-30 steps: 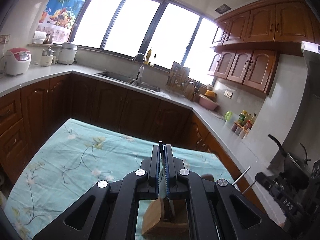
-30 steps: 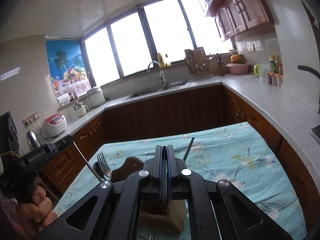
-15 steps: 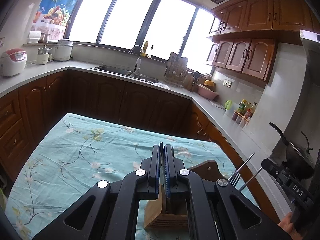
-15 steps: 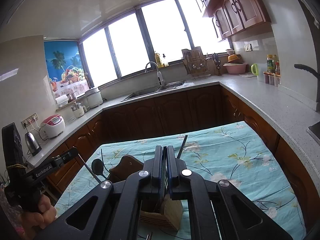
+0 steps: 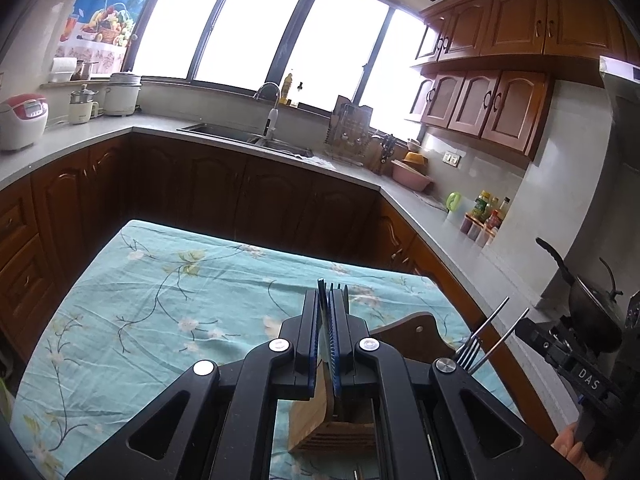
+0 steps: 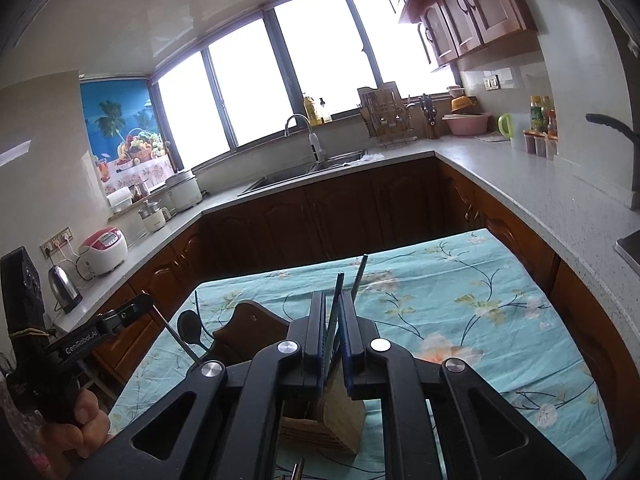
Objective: Organize utensils
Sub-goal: 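Lower both held chopsticks into the wooden holder, then open the left tool releasing its chopstick while the right tool releases its own, then move both open tools back over the loose wooden chopsticks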
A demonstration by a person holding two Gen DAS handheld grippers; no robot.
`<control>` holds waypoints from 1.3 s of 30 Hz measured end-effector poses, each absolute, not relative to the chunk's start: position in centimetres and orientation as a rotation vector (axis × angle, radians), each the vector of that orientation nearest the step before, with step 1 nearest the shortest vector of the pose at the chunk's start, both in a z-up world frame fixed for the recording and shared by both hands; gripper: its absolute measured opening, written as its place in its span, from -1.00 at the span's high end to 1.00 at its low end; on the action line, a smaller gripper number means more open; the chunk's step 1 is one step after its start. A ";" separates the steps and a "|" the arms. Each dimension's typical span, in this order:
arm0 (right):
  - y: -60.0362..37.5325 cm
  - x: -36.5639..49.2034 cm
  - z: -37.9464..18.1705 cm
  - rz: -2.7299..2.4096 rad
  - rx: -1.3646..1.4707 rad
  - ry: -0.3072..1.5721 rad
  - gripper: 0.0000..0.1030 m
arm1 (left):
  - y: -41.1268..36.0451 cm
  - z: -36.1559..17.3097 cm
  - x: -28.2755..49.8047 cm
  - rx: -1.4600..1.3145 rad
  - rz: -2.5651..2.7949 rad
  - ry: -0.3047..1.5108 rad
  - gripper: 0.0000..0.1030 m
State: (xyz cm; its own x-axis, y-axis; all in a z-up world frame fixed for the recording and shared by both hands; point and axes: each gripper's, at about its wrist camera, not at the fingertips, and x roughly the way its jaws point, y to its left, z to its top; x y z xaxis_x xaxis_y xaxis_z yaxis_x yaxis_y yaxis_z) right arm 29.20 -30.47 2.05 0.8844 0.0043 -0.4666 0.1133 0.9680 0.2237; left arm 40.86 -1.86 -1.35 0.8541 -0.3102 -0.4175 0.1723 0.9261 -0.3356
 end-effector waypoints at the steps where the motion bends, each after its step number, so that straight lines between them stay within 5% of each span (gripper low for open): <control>1: -30.5 29.2 2.0 -0.058 0.253 0.485 0.64 | -1.8 -1.4 40.9 -0.295 -0.259 0.489 0.91; 3: -30.6 29.1 2.0 -0.058 0.258 0.485 0.38 | -1.9 -1.4 40.9 -0.296 -0.259 0.495 0.84; 7: -30.6 29.0 2.2 -0.061 0.254 0.482 0.25 | -1.7 -1.1 40.6 -0.297 -0.247 0.491 0.14; 11: -30.5 28.7 2.4 -0.061 0.256 0.473 -0.08 | -1.5 -1.0 40.0 -0.301 -0.243 0.487 -0.12; 15: -30.6 28.1 2.6 -0.060 0.271 0.457 -0.70 | -1.3 -1.0 38.9 -0.303 -0.237 0.496 -0.38; 21: -30.4 26.5 3.0 -0.060 0.284 0.443 -0.80 | -0.7 -0.8 36.7 -0.284 -0.229 0.527 -0.54; 39: -28.5 20.3 0.7 -0.013 0.341 0.530 -0.80 | 2.0 -0.7 27.0 -0.289 -0.168 0.641 -0.59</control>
